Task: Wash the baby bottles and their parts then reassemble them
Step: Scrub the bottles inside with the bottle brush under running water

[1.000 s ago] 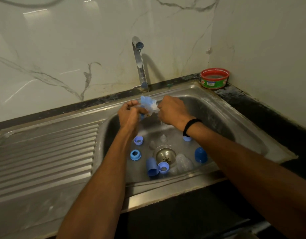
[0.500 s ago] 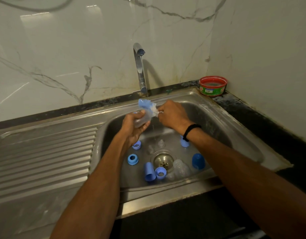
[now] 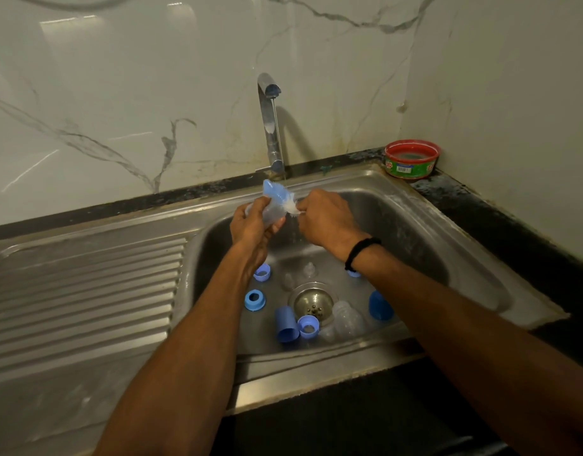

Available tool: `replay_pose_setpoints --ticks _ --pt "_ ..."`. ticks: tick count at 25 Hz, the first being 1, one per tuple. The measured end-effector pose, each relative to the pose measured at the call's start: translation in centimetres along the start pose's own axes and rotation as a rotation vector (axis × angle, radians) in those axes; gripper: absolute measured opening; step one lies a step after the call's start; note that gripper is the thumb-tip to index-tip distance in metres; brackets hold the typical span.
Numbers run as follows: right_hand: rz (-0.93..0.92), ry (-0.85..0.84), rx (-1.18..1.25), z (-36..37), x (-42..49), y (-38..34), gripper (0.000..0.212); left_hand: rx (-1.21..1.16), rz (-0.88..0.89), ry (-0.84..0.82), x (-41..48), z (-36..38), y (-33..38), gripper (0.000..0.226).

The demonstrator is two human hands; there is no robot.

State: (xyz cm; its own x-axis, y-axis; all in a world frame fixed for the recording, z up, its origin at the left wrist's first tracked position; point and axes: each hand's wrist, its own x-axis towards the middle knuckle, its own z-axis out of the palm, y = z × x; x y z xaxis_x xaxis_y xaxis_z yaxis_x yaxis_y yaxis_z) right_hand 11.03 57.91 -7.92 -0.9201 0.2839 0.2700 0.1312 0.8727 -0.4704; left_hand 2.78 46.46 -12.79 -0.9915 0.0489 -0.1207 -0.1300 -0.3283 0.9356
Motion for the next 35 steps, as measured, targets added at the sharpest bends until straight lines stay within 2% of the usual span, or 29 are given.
replay_pose_setpoints --ticks 2,5,7,12,16,20,24,28,32,35 --pt "0.010 0.024 -0.011 0.0 0.1 0.2 0.021 0.007 0.003 -0.003 0.4 0.3 -0.4 0.031" --pt "-0.018 -0.008 -0.017 0.3 0.1 0.0 0.022 -0.036 -0.004 0.090 0.8 0.2 -0.3 0.036" --pt "-0.010 0.025 -0.020 0.3 0.1 -0.1 0.020 -0.016 -0.033 0.054 0.8 0.1 0.0 0.038" --pt "-0.022 0.023 -0.019 0.1 -0.2 -0.3 0.021 -0.010 -0.043 0.083 0.3 0.4 0.2 0.025" --pt "-0.058 0.024 -0.031 0.1 -0.7 -0.6 0.024 0.008 -0.048 0.135 0.4 0.4 0.0 0.033" --pt "-0.055 0.058 -0.053 -0.5 -0.7 -0.4 0.024 0.016 -0.075 0.051 -0.1 0.9 0.0 0.029" --pt "-0.010 0.043 -0.022 0.0 -0.4 -0.3 0.022 0.022 -0.077 0.067 -0.6 1.4 0.0 0.025" --pt "-0.035 0.043 0.038 -1.4 -0.2 0.0 0.019 -0.051 -0.115 0.078 0.2 0.1 0.8 0.033" --pt "-0.005 0.009 0.054 -1.8 0.0 0.9 0.021 -0.208 -0.248 -0.037 -0.2 -1.0 0.9 0.037" --pt "0.063 -0.005 0.075 -1.3 0.1 1.2 0.020 -0.125 -0.201 -0.086 -0.2 0.0 0.9 0.041"
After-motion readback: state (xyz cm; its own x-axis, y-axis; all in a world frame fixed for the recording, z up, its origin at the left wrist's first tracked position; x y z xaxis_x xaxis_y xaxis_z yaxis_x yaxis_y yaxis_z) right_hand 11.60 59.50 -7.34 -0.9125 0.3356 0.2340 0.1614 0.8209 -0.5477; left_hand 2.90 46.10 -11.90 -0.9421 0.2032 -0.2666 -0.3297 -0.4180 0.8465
